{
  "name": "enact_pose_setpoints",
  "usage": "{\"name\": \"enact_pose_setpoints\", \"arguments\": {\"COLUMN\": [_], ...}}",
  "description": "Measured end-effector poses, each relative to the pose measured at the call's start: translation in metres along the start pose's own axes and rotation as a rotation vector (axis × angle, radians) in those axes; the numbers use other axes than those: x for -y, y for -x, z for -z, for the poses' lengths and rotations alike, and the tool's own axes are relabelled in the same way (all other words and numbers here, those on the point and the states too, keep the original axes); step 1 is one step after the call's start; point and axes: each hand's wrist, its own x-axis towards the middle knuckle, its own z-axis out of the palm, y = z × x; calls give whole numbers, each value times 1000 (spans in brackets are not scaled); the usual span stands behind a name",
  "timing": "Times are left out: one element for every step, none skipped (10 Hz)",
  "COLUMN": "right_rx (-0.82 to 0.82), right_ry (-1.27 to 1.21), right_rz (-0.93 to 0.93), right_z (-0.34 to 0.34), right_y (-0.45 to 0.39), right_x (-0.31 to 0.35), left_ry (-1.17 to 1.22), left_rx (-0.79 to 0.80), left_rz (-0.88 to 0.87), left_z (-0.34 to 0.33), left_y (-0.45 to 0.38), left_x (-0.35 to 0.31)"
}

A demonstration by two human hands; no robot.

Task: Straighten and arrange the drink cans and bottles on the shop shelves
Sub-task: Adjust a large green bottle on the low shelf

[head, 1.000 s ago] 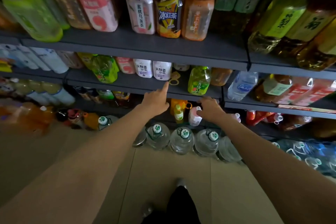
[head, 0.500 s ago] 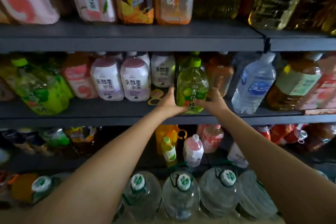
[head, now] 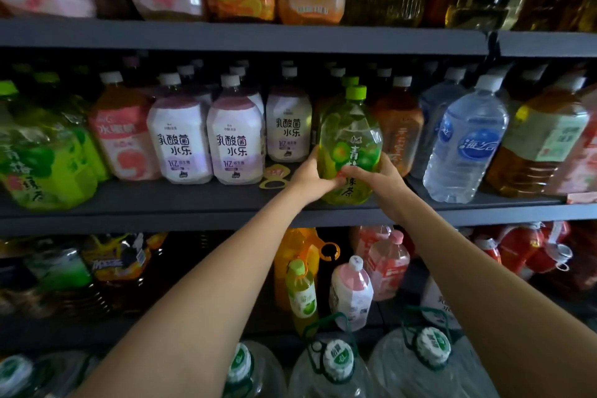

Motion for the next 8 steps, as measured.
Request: {"name": "enact_pose_setpoints", "arguments": {"right_rx": [62,98,84,61,-46,-197,-419,-619], "right_ry": [-27,-67,-98,-74,98,303,382,487], "right_rz": [-28,-56,-49,-26,44,83,210,473], "right_z": [1,4,7,5,1,-6,-16,-30], "right_y": [-3,-6,-8,-11,-6,5,18,37], "right_x": [10,14,8,7,7,7,11,20], "left_ry": [17,36,12,-57,-252,-362,-350,-255], "left_rx": [38,65,80,71,10,-67,-196,-425], "left_rz": [0,1,-9,-18,-25,-16,-85,-174], "left_z": [-1,-4,-7,-5,-7,-15,-18,-18], "left_y": [-5,-10,-12,-14,-11,0,14,28], "left_x": [1,3,6,6,3,-1,2,5]}}
